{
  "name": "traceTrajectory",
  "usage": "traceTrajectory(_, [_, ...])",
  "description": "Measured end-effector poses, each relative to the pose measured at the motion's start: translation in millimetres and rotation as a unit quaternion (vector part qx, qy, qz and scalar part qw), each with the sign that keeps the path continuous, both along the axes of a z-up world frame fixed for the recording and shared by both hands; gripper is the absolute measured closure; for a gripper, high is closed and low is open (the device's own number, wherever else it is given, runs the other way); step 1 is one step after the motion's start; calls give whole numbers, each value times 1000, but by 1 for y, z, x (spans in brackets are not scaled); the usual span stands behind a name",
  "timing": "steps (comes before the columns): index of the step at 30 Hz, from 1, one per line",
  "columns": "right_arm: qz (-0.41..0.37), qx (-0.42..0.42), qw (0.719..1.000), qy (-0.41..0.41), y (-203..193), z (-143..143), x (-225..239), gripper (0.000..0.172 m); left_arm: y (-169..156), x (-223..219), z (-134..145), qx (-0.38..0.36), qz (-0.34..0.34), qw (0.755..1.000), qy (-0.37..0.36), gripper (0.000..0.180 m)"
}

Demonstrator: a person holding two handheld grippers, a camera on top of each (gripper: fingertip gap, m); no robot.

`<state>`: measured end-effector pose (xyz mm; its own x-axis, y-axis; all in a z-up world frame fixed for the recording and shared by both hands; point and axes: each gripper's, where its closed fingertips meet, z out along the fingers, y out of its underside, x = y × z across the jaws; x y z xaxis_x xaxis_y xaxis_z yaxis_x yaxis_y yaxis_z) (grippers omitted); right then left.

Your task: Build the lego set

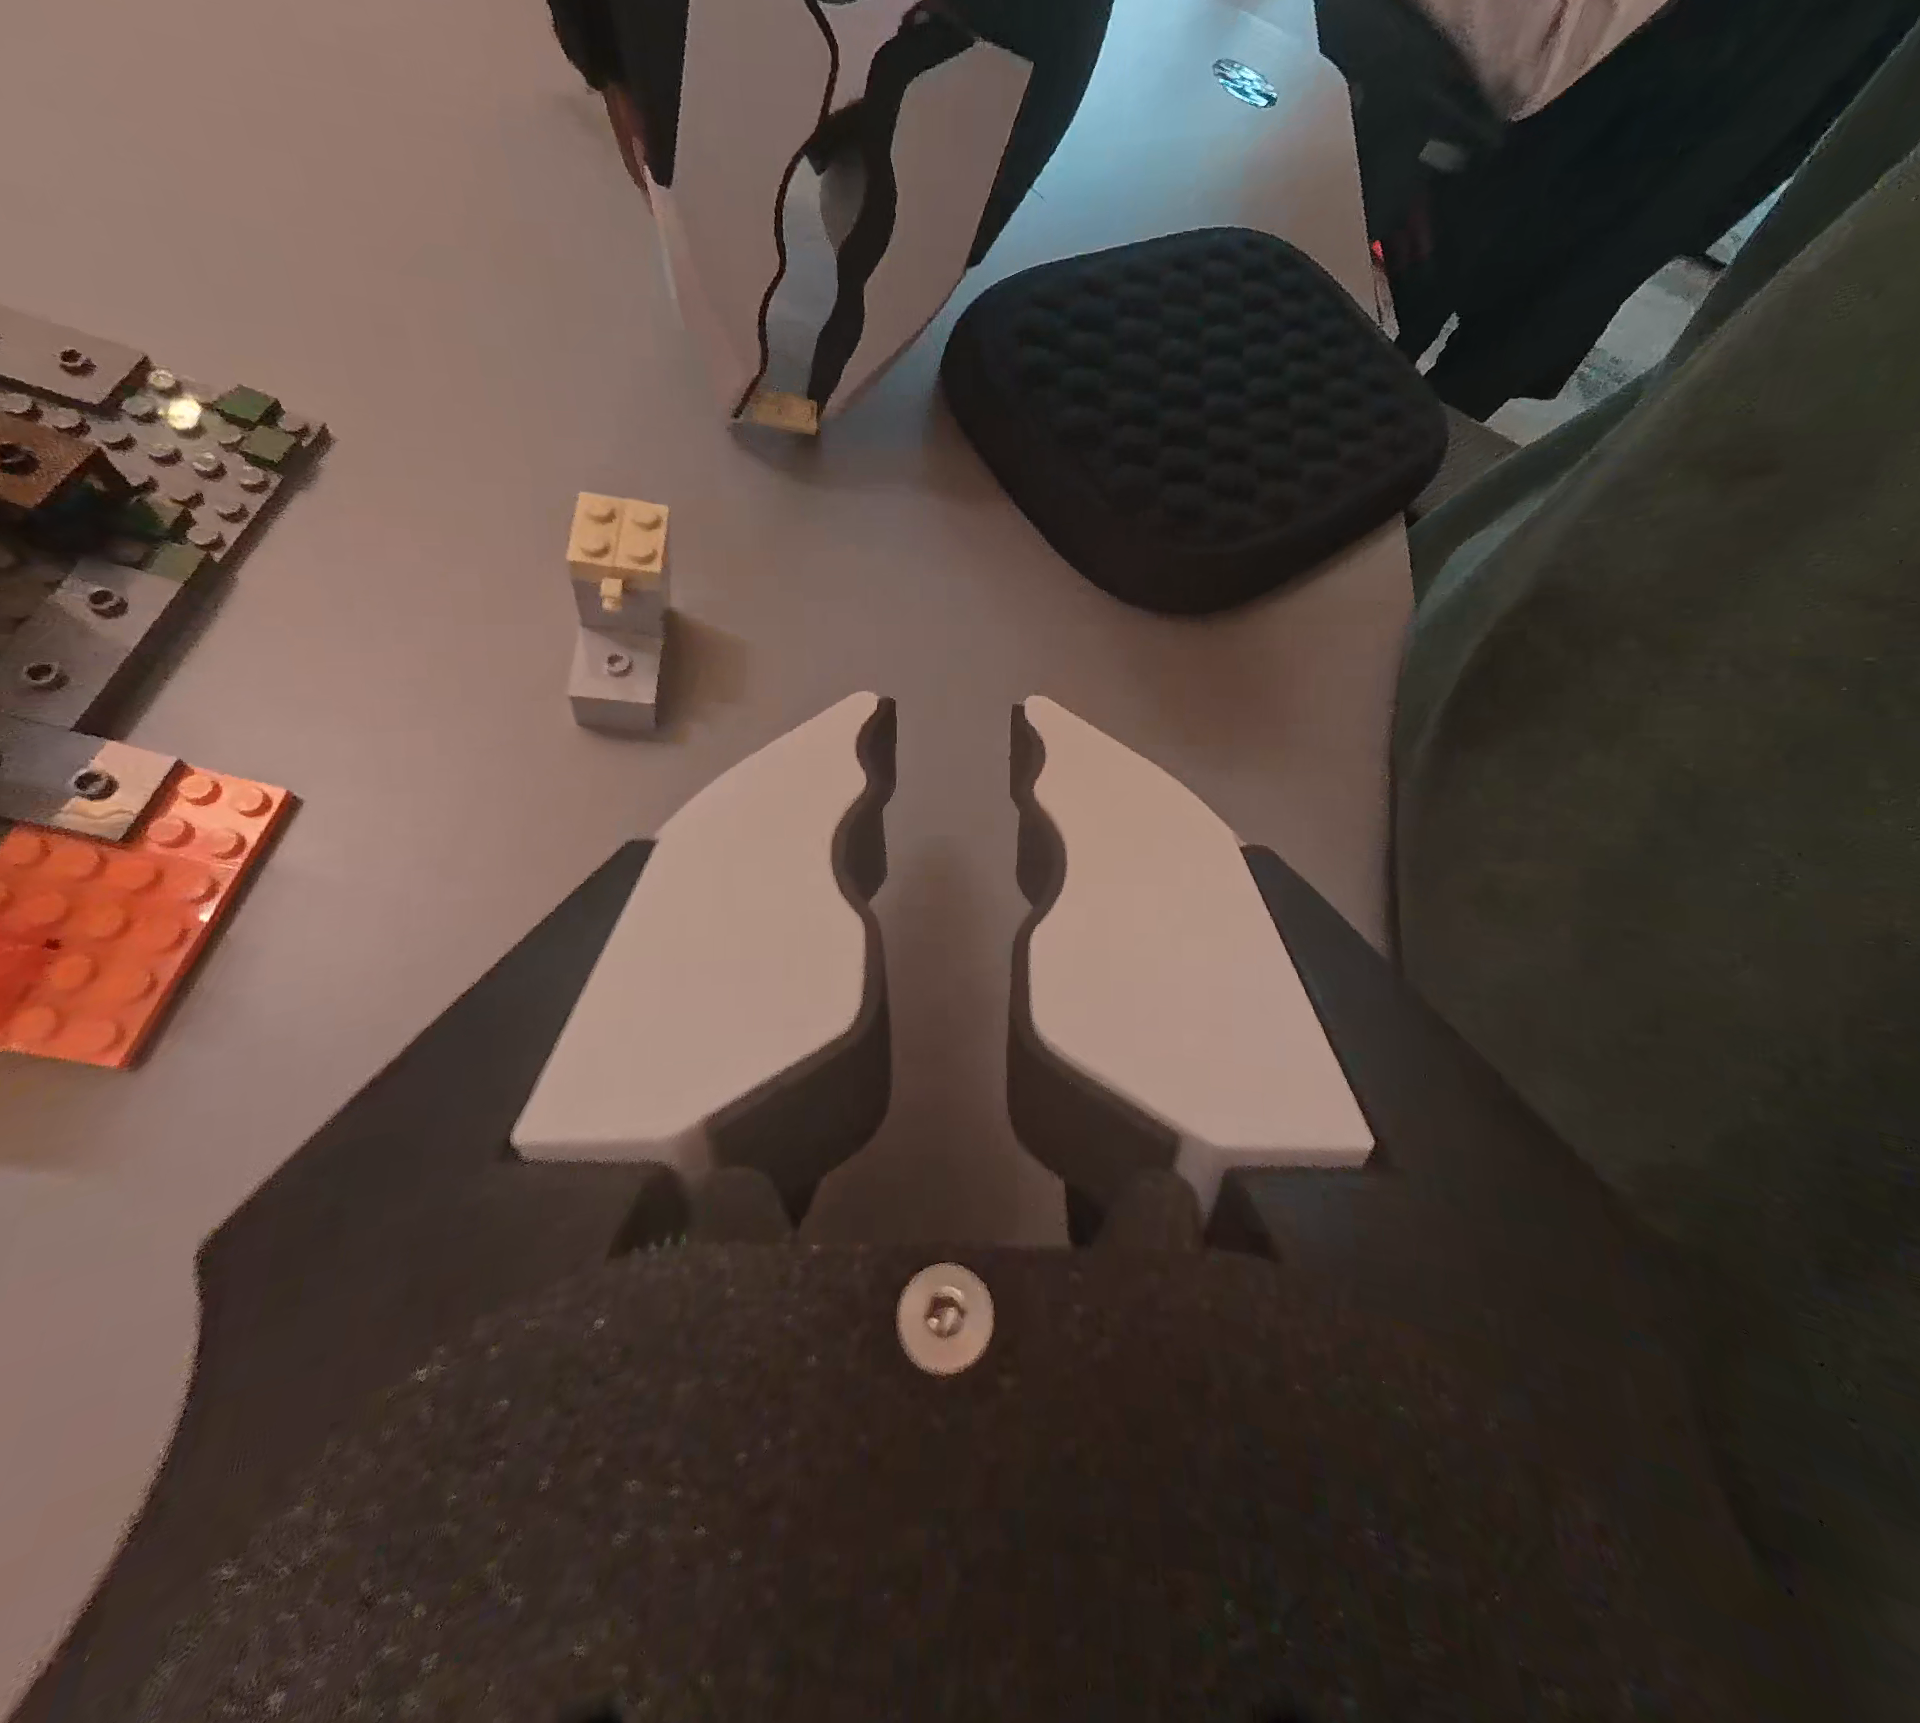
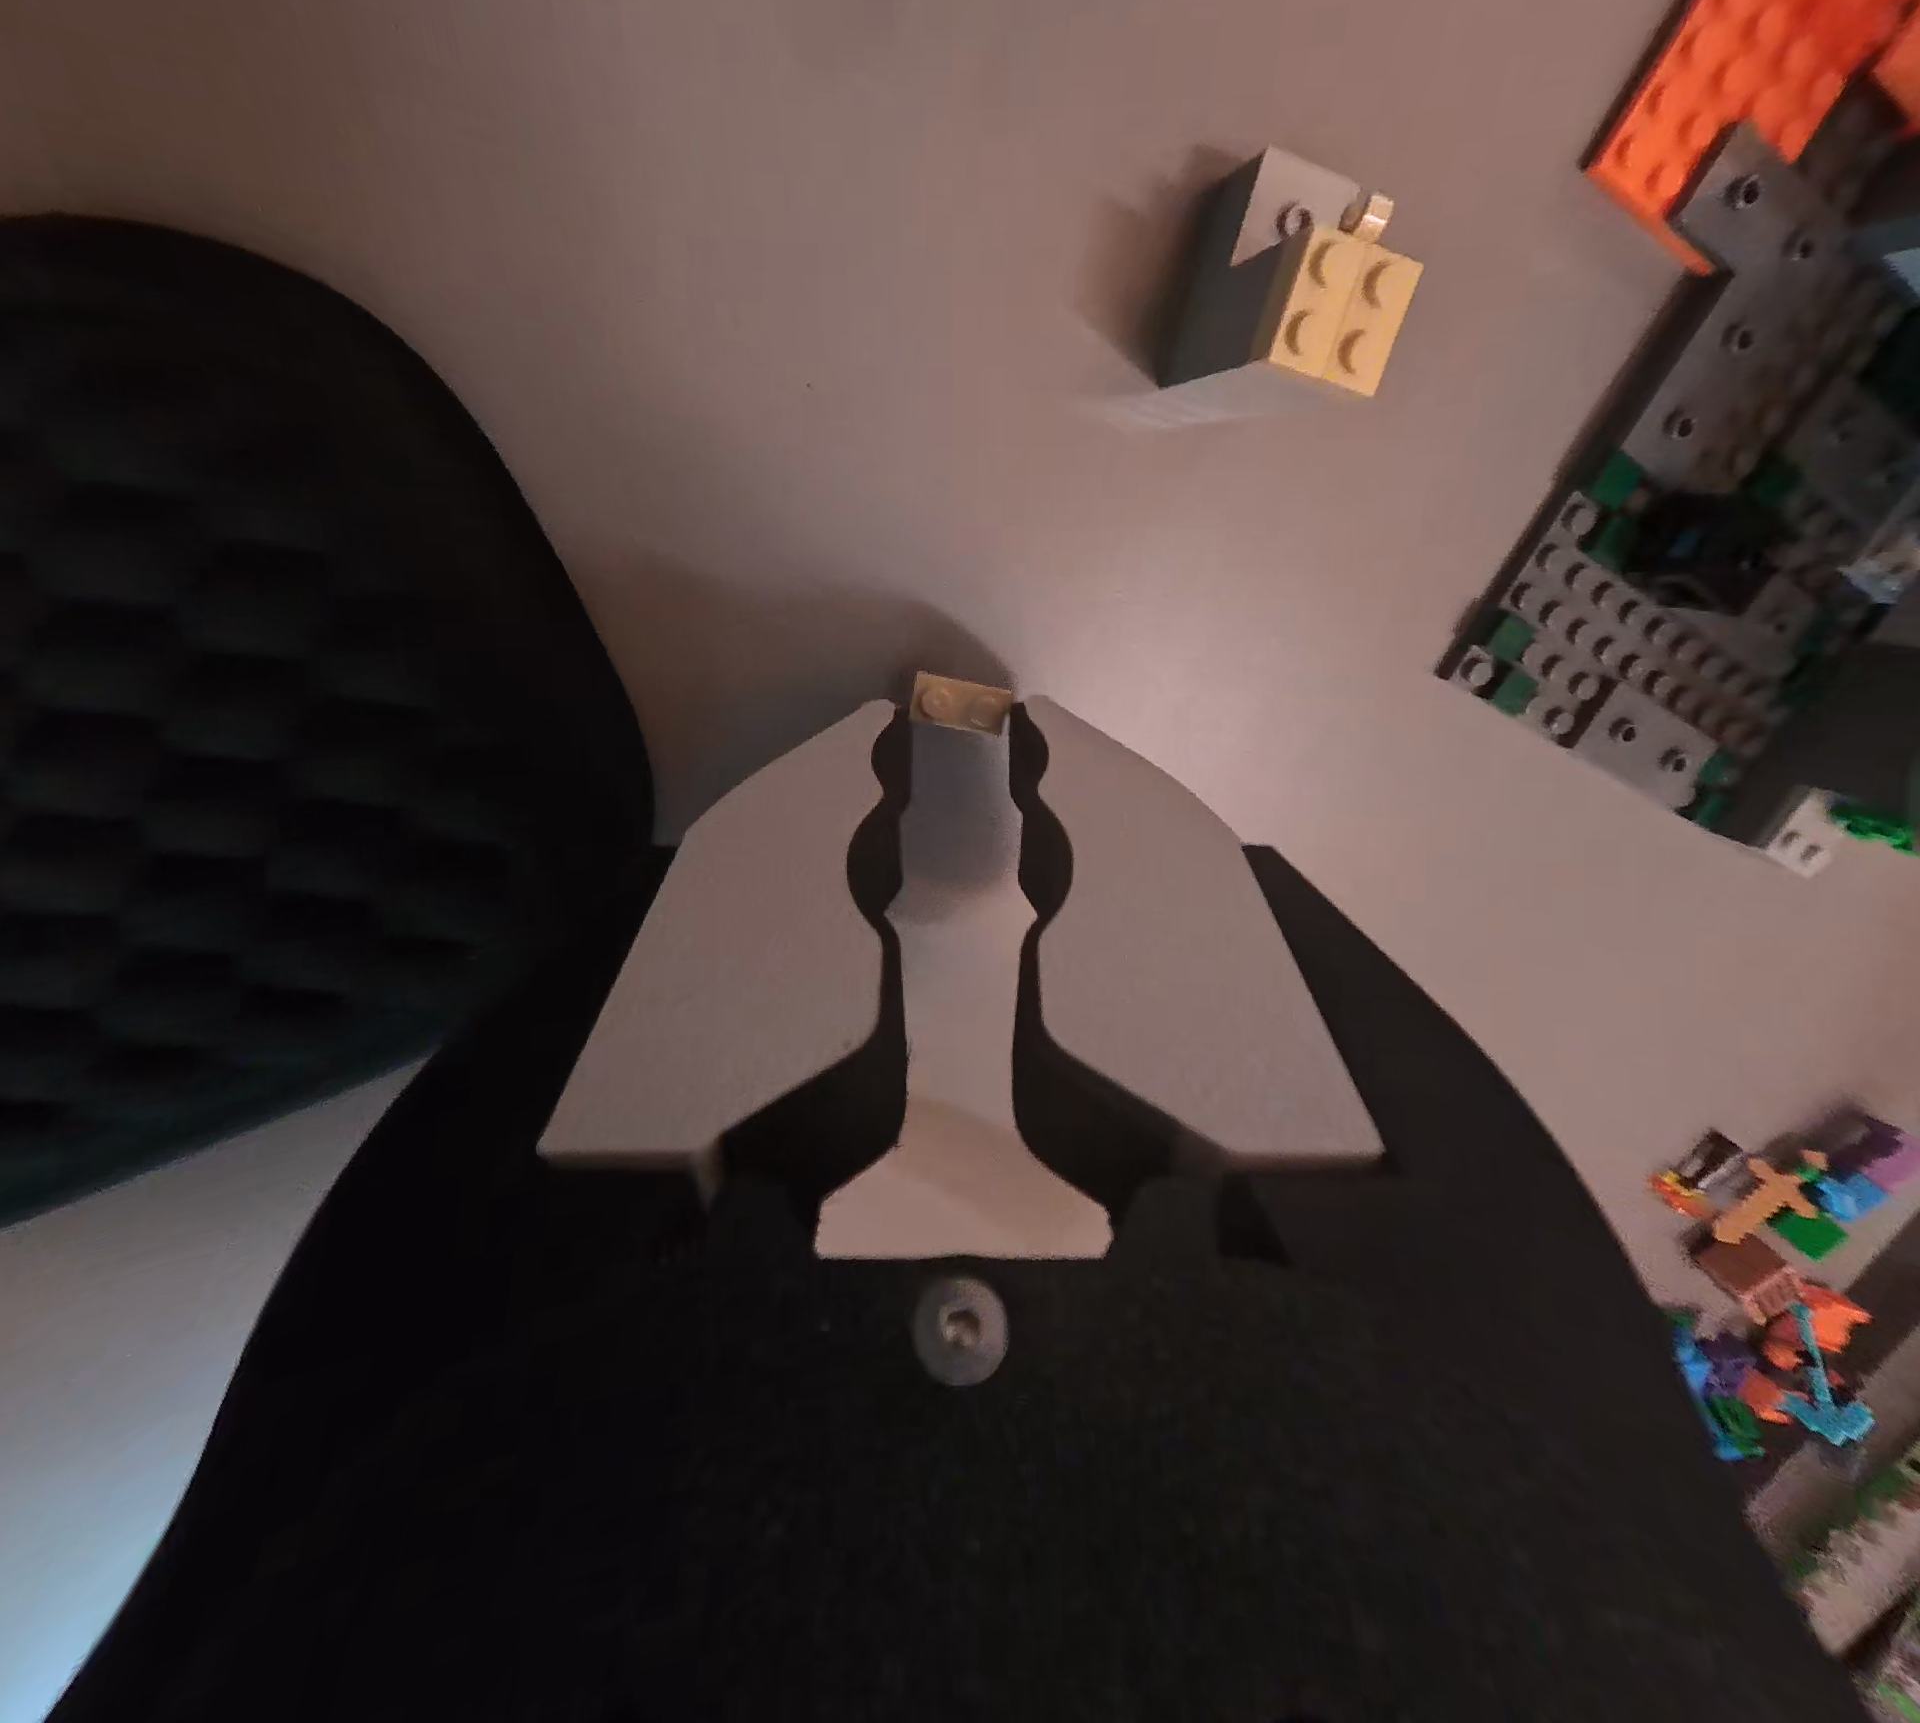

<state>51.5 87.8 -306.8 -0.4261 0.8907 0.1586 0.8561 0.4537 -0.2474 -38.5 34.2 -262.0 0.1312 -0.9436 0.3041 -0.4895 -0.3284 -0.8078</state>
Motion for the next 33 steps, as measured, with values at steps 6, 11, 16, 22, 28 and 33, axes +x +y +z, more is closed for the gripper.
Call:
traceTrajectory(6, [-14, -14, 1000, -3, 1, 0, 1, 151, 3, -1, -2, 3, 5, 1000, 1, 160])
traceTrajectory(11, [-38, -24, 998, 38, -1, 9, -6, 151, 4, -3, 1, 10, 8, 1000, -1, 161])
traceTrajectory(16, [-88, -38, 992, 77, -9, 12, -16, 149, 6, -5, 2, 14, 14, 1000, -2, 161])
traceTrajectory(22, [-179, -33, 978, 105, -4, 1, -11, 149, 3, -5, 2, 20, 15, 1000, -7, 162])
traceTrajectory(28, [-217, -106, 960, 144, -15, 4, -18, 157, -3, 7, 4, 72, -5, 997, -3, 160])
traceTrajectory(33, [-267, -342, 870, 235, -48, 49, -51, 157, -7, 16, 15, 146, -6, 989, -28, 156])
